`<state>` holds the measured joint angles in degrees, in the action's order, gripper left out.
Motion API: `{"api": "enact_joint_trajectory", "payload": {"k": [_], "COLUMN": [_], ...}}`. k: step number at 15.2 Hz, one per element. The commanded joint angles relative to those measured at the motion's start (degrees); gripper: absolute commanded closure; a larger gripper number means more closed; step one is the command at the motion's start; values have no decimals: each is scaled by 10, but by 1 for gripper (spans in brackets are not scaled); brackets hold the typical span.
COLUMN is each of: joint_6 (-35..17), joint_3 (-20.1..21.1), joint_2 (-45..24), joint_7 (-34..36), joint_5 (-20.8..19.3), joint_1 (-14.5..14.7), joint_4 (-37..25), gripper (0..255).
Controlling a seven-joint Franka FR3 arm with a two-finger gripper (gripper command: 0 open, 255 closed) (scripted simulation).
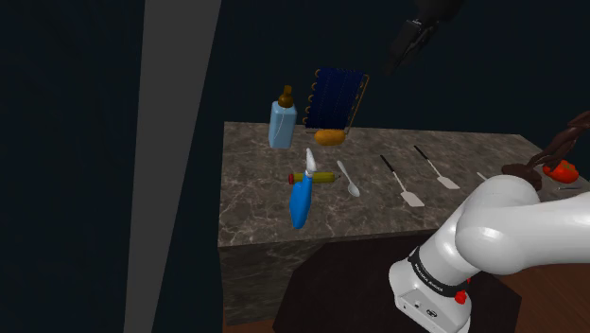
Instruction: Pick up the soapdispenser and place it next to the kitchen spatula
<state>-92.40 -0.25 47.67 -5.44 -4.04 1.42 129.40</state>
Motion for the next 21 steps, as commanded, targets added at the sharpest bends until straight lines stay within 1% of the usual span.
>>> {"api": "enact_joint_trajectory", "payload": {"k": [1,6,11,16,21], "joint_6": [0,-61,-109,-143,-160], "joint_3": [0,-6,-12,-18,-23], "joint_2": [0,-103,-212,-324,-439], "joint_7": [0,3,5,5,3], "joint_5": [0,-1,0,3,9], "joint_1": [0,-3,-5,-7,-10], "joint_4": [0,-28,-74,-139,-222], "gripper": [0,0,0,0,0]}}
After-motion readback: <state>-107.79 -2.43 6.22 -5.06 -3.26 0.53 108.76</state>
